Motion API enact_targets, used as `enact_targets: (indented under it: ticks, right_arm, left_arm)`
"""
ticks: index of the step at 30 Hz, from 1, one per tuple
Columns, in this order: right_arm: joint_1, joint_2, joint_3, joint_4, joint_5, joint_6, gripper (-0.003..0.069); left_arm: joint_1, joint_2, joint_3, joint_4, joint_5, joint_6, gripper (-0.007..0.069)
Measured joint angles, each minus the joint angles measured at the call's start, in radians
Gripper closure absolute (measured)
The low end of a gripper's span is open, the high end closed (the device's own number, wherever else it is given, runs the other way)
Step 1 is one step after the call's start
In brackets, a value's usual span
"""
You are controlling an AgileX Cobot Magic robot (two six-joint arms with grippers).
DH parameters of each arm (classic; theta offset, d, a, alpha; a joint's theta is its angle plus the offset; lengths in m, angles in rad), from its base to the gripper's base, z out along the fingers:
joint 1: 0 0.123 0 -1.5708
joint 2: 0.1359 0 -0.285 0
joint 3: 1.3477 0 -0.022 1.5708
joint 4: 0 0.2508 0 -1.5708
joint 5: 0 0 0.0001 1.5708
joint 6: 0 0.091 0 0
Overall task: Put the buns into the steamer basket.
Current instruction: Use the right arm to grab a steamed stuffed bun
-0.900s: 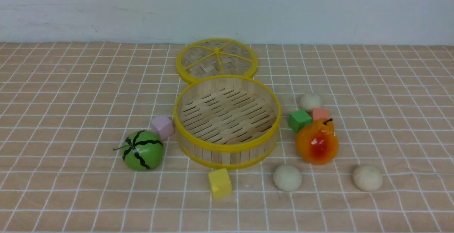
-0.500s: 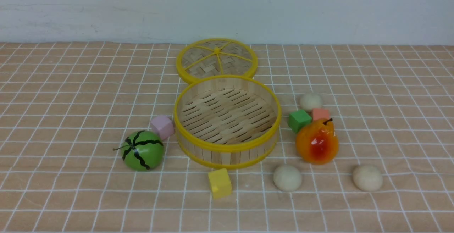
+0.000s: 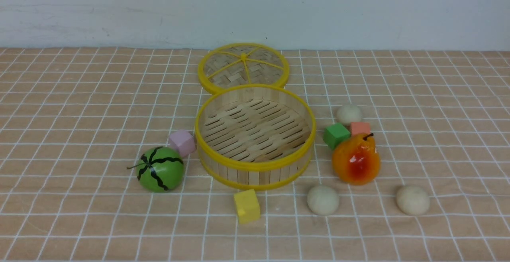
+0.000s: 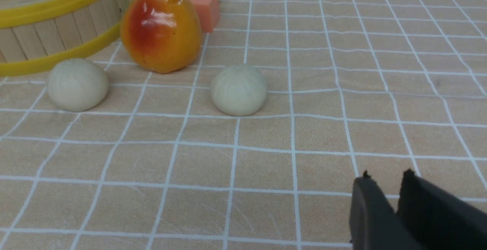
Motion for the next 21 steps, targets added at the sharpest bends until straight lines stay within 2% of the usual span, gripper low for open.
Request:
enact_targets:
  ticks: [3,17,21]
  right_arm:
    - [0.000,0.000,0.003,0.000,-0.022,0.000,0.0528]
    - [0.000,0.000,0.009,0.005,-0.472,0.000,0.0513]
    - [0.000,0.000,0.002,0.040,-0.580,0.043,0.0511]
  left_arm:
    - [0.000,0.000,0.000,0.000,0.000,0.000,0.0386]
    - [0.000,0.000,0.000,0.000,0.000,0.000,0.0386]
    - [0.000,0.000,0.000,0.000,0.000,0.000,0.0386]
